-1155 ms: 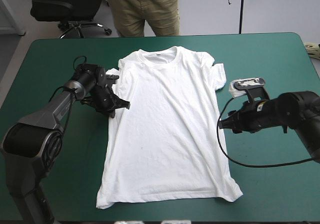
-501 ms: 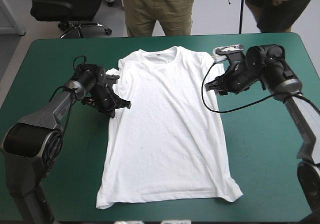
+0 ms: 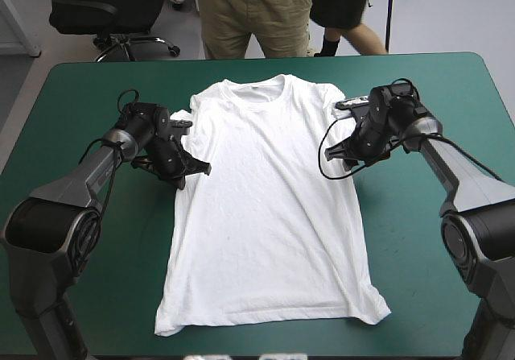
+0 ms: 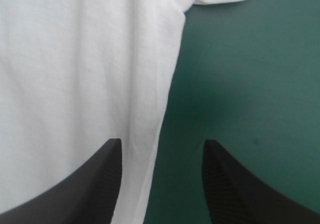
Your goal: Fold the cloth
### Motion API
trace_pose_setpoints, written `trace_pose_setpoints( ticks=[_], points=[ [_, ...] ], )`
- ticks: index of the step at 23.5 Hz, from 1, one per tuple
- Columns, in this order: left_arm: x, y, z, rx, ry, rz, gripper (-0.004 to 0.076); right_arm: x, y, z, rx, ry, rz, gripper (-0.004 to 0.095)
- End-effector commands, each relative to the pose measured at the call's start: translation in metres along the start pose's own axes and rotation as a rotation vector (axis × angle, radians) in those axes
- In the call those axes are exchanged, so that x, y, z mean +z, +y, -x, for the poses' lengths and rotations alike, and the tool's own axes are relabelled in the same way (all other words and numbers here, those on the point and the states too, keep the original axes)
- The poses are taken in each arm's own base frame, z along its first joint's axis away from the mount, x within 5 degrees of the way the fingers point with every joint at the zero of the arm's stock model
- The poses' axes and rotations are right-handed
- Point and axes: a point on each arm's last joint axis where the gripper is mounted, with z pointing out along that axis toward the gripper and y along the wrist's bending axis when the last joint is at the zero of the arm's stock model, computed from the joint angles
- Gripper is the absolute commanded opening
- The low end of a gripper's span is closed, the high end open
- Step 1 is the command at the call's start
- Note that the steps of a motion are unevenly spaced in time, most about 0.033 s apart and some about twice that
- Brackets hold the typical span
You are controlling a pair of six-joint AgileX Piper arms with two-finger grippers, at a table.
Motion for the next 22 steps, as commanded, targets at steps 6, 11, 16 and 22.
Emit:
trace_pose_setpoints(
  ticks=[6,11,16,22],
  points=[
    [-0.018,-0.006,0.001,-0.008,-0.047,-0.032,-0.0018,-0.004,0.002,0.014,0.013,-0.092,0.025,0.0458],
    [-0.018,-0.006,0.001,-0.008,-0.049,-0.032,-0.0018,0.025,0.011,0.015,0.001,-0.022,0.05,0.0445],
    [-0.018,-0.006,0.001,-0.009,-0.045,-0.034,-0.0018,0.041,0.03,0.014,-0.051,0.02,0.053,-0.0009],
    [-0.031,-0.009,0.0,-0.013,-0.08,-0.052,-0.0018,0.02,0.023,0.011,-0.077,0.004,-0.014,-0.0017]
  ],
)
